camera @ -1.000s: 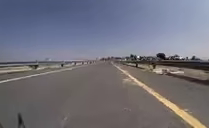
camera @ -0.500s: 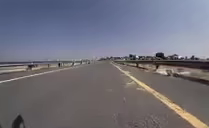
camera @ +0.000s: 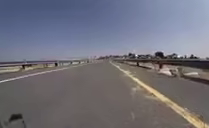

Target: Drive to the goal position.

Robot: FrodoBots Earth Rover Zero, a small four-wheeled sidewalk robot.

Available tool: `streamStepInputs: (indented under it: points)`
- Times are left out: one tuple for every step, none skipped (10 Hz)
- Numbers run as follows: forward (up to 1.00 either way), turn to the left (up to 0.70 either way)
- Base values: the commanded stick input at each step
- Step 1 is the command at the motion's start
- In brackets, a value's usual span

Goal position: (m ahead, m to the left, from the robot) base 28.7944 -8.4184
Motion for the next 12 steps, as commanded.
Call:
streamStepInputs:
  points:
    - [1.00, 0.00]
    - [1.00, 0.00]
    - [1.00, 0.00]
    - [1.00, 0.00]
    - [1.00, 0.00]
    - [1.00, 0.00]
    - [1.00, 0.00]
    - [1.00, 0.00]
    - [1.00, 0.00]
    - [1.00, 0.00]
    - [1.00, 0.00]
    - [1.00, 0.00]
